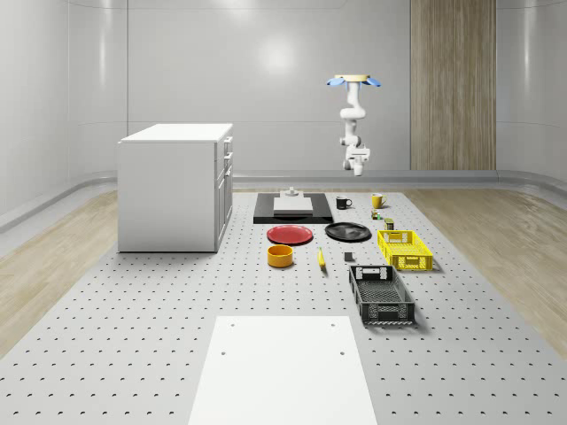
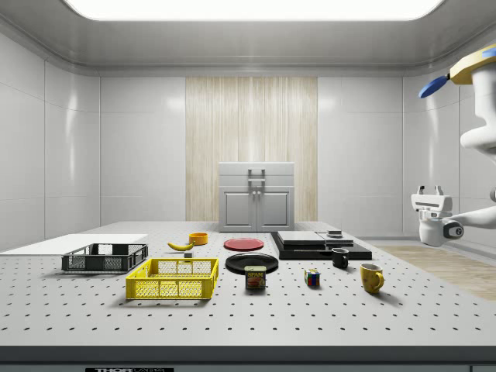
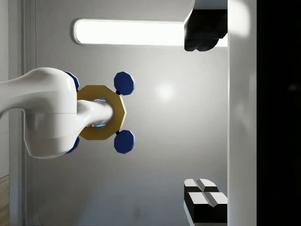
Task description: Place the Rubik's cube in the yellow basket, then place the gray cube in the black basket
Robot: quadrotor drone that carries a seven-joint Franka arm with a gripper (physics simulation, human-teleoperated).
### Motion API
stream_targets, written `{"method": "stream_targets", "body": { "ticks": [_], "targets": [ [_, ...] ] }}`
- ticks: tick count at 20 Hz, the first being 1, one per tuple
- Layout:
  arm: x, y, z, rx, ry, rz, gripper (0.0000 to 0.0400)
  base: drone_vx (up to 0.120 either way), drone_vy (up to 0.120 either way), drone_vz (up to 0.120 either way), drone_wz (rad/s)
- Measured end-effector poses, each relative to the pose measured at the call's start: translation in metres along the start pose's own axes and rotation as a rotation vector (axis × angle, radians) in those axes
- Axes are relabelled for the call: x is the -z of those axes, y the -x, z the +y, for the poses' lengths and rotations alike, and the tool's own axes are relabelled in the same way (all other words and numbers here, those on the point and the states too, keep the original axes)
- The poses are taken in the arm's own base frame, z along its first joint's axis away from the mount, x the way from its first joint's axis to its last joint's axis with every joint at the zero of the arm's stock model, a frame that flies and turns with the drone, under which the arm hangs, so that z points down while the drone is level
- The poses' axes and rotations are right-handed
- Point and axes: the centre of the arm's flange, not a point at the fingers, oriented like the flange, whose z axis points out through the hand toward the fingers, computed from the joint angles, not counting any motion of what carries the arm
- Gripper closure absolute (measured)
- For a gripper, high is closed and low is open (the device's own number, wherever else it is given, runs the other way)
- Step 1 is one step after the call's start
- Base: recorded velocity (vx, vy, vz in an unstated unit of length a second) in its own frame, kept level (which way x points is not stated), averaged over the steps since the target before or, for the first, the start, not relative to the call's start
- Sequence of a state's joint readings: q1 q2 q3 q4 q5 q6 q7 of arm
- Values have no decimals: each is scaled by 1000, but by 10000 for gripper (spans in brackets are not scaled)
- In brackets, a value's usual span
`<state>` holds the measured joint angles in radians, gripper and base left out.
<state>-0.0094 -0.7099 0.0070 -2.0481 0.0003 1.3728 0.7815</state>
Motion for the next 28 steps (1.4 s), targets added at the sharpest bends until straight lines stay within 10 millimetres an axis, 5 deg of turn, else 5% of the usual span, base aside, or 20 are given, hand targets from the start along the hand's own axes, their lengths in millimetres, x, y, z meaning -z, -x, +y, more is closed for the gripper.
{"method": "stream_targets", "body": {
  "ticks": [19, 28],
  "targets": [
    [-1, 8, -6, 1, 64, 85, 0, 120, 23, 0, 0],
    [-12, 35, -32, 6, 332, 361, 0, 120, 0, 0, 0]
  ]
}}
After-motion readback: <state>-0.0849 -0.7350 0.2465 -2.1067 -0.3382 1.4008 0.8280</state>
